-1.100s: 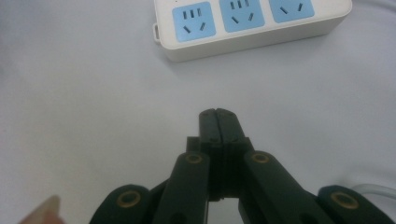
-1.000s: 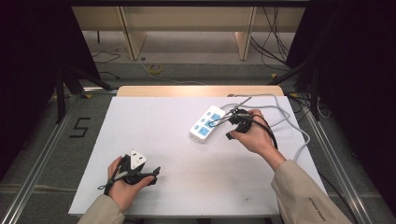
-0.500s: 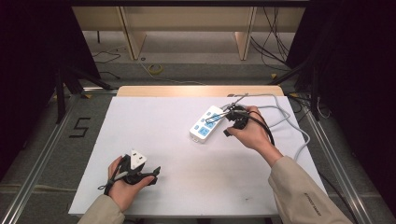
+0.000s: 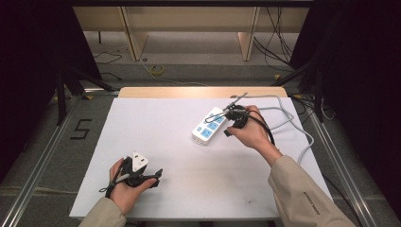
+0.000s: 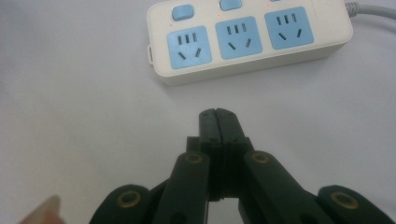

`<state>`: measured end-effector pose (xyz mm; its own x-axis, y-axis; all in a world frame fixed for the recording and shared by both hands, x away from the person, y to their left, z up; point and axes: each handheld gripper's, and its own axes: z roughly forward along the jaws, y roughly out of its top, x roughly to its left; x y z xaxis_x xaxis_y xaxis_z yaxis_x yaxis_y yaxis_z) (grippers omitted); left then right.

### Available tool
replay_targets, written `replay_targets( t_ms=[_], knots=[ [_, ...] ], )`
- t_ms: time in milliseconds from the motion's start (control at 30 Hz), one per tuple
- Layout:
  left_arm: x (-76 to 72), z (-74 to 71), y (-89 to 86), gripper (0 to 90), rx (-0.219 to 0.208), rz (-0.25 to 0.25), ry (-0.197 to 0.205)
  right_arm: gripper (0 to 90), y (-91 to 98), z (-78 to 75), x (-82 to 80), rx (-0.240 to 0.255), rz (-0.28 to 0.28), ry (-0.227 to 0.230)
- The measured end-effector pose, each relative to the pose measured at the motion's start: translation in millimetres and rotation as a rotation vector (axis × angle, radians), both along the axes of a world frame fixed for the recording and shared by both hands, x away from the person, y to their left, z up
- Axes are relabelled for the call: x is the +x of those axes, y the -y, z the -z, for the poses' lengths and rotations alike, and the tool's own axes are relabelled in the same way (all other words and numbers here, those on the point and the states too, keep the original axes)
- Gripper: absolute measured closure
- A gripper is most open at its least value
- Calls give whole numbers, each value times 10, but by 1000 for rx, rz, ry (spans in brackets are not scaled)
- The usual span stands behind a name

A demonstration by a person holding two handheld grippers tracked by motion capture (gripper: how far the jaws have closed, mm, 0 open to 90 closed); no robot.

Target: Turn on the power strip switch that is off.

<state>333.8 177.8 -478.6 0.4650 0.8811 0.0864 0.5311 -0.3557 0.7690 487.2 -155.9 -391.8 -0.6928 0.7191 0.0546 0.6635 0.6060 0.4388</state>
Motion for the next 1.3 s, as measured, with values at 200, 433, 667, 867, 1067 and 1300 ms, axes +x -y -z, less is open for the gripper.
replay_targets(
  t_ms=[200, 433, 667, 867, 1067, 1300],
  knots=[
    [0, 0, -1, 201, 1, 1, -1, 900, -25, -10, 27, -2, -6, 1],
    [-1, 0, -1, 202, 2, 1, -1, 900, -71, -16, 63, -8, -1, -3],
    [-4, 1, -1, 202, 0, -1, -2, 900, -97, -12, 91, -10, -5, -2],
    [-11, 2, -4, 202, -1, -4, -3, 900, -130, -7, 117, -13, -6, -6],
    [-23, 1, -18, 202, 1, -7, -3, 900, -173, 3, 149, -18, -9, -5],
    [-35, 4, -32, 202, 2, -12, -1, 900, -204, 11, 183, -23, -13, -6]
  ],
)
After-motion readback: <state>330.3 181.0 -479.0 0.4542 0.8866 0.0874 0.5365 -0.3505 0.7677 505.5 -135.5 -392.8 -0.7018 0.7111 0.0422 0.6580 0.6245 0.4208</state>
